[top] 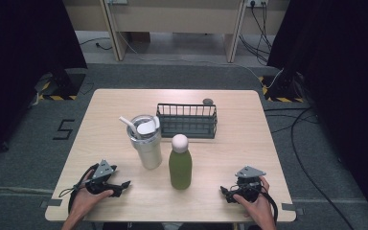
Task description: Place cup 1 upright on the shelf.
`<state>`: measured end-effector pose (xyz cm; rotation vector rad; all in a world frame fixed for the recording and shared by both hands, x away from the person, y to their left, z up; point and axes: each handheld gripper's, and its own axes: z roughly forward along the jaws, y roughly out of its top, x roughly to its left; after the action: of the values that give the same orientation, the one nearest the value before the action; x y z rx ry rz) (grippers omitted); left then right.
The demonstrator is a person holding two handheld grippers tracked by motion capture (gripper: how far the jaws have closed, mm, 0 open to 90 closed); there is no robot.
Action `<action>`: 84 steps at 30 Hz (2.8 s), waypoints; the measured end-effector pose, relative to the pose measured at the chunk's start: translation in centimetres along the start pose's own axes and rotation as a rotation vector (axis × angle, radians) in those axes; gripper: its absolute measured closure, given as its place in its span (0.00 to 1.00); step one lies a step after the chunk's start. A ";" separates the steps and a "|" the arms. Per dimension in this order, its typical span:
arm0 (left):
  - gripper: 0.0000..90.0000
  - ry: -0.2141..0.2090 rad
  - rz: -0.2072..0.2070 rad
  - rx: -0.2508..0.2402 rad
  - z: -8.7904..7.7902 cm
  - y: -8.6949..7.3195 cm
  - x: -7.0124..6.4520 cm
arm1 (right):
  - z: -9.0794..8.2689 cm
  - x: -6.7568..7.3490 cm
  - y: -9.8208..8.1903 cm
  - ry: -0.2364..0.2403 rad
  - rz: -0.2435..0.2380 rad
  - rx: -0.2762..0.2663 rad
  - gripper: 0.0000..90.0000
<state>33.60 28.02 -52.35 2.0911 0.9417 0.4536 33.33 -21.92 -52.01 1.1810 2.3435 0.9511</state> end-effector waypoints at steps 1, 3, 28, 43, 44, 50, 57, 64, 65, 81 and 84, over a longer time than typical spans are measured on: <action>0.16 -0.003 -0.007 -0.010 0.0 0.0 0.0 | 0.0 0.0 0.0 0.000 0.000 0.000 0.00; 0.16 -0.013 -0.014 -0.026 -0.2 0.2 0.0 | 0.0 0.0 0.0 0.000 0.000 -0.001 0.00; 0.16 -0.077 -0.075 -0.289 1.1 2.0 -0.1 | 0.0 0.0 0.0 0.000 0.000 0.000 0.00; 0.16 -0.084 -0.044 -0.306 2.7 3.5 -0.5 | 0.0 0.0 0.0 0.000 0.001 0.000 0.00; 0.16 -0.086 -0.042 -0.307 2.9 3.7 -0.5 | 0.0 0.0 0.0 0.000 0.000 0.000 0.00; 0.16 -0.085 -0.029 -0.310 3.6 4.1 -0.9 | 0.0 0.0 0.0 0.000 0.001 0.000 0.00; 0.16 -0.084 -0.018 -0.318 4.0 4.6 -0.9 | 0.0 0.0 0.0 0.000 0.001 0.000 0.00; 0.16 -0.089 -0.021 -0.335 4.5 5.1 -0.9 | 0.0 0.0 0.0 0.000 0.000 0.000 0.00; 0.16 -0.089 -0.021 -0.338 4.6 5.2 -0.9 | 0.0 0.0 0.0 0.001 0.001 0.000 0.00; 0.12 -0.086 -0.030 -0.376 6.1 6.0 -1.2 | 0.0 0.0 0.0 0.000 0.000 0.000 0.00; 0.11 -0.090 -0.041 -0.392 6.5 6.0 -1.2 | 0.0 0.0 0.0 0.000 0.000 0.000 0.00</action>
<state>39.46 21.28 -51.75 1.7193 0.7710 0.4762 33.33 -21.92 -52.01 1.1806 2.3437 0.9513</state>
